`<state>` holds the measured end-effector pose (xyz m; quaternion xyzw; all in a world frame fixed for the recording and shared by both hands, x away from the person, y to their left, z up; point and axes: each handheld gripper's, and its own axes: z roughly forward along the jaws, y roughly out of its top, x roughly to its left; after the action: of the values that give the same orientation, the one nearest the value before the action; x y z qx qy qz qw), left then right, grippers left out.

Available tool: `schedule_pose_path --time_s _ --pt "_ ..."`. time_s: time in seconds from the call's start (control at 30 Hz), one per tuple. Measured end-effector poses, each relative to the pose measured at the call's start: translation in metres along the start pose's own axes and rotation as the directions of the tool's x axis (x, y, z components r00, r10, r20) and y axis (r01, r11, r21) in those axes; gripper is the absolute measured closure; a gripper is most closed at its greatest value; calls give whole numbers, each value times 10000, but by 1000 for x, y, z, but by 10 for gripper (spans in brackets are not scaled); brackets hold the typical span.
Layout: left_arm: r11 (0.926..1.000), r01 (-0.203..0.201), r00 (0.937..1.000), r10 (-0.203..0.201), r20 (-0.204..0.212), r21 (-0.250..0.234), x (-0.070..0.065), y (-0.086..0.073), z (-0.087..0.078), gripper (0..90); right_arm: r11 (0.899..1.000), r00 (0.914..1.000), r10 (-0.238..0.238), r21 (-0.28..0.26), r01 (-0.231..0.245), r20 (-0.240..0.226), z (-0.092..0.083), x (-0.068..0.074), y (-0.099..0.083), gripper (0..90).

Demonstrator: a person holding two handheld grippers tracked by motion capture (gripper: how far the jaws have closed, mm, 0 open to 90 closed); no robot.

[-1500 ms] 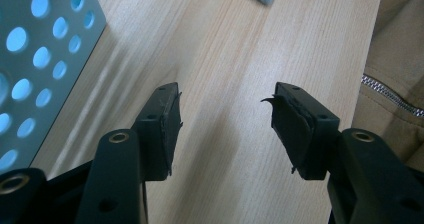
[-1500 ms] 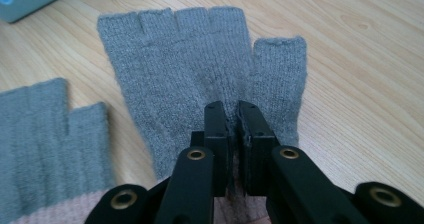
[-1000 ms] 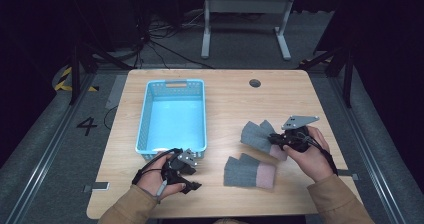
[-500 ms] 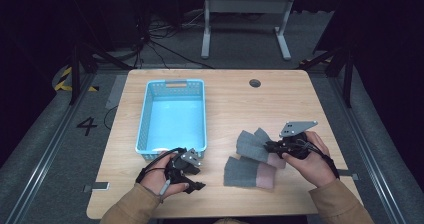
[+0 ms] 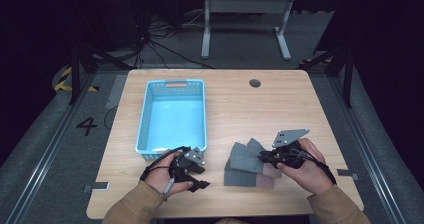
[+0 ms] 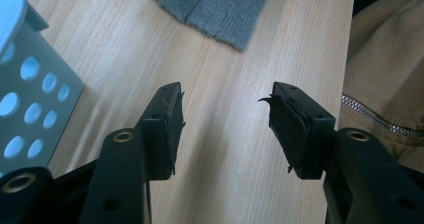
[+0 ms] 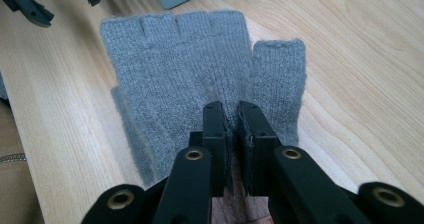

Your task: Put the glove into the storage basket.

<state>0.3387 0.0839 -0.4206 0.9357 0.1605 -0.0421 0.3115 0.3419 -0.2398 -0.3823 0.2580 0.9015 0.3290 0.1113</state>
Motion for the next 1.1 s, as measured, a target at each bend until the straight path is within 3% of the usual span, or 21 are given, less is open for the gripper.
schedule_pose_path --time_s 0.5,1.1 --pt "10000 -78 9998 79 159 -43 0 3 1 516 9974 9991 -368 610 381 -227 12 13 -1 841" --pt "10000 16 9997 -16 236 19 2 2 0 518 9940 9995 -255 1062 271 -161 24 17 -3 840"
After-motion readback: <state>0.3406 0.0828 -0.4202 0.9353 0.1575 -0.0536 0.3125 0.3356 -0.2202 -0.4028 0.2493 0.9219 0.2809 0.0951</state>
